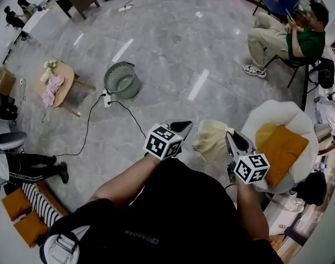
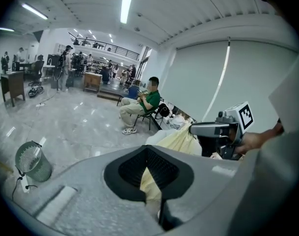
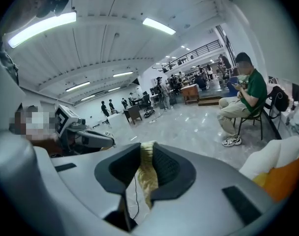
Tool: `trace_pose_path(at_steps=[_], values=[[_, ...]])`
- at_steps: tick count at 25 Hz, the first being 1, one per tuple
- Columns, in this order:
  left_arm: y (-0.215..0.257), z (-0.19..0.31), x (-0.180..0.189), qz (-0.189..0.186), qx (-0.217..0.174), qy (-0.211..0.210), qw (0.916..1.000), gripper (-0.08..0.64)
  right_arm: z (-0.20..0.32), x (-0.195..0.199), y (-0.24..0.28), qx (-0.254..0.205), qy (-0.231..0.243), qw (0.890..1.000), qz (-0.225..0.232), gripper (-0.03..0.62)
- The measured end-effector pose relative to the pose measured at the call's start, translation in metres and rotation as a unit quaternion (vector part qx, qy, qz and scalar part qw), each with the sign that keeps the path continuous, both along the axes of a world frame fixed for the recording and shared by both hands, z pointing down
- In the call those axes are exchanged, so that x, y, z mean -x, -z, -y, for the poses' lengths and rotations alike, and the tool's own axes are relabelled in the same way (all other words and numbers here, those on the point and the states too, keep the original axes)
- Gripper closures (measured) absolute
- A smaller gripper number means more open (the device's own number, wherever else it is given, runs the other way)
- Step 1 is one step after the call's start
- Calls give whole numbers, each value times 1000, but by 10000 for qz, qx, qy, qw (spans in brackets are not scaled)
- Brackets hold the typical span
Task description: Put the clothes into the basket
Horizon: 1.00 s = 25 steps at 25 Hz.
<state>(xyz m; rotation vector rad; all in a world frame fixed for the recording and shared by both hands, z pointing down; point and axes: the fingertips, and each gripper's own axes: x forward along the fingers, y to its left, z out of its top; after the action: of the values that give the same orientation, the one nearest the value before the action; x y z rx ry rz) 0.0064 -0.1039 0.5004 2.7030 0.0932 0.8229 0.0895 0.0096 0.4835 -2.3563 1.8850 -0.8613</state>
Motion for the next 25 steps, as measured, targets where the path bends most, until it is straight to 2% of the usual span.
trace_pose_path(at_steps=[10,15,18,25], values=[[-4,127,51,-21,30,623,9981,558,149,38,6,15,714,9974,-110,506],[-5,178,96,-36,74,1115,9937,559,211,60,-3,124,1048,9944,-82,506],[-6,203,128,-26,59,1452,9894,558,246,75,-5,141,1264,9919,1,505],[-8,241,187,-30,139,2336,9722,558,312,117,-6,43,1849,9824,256,506]])
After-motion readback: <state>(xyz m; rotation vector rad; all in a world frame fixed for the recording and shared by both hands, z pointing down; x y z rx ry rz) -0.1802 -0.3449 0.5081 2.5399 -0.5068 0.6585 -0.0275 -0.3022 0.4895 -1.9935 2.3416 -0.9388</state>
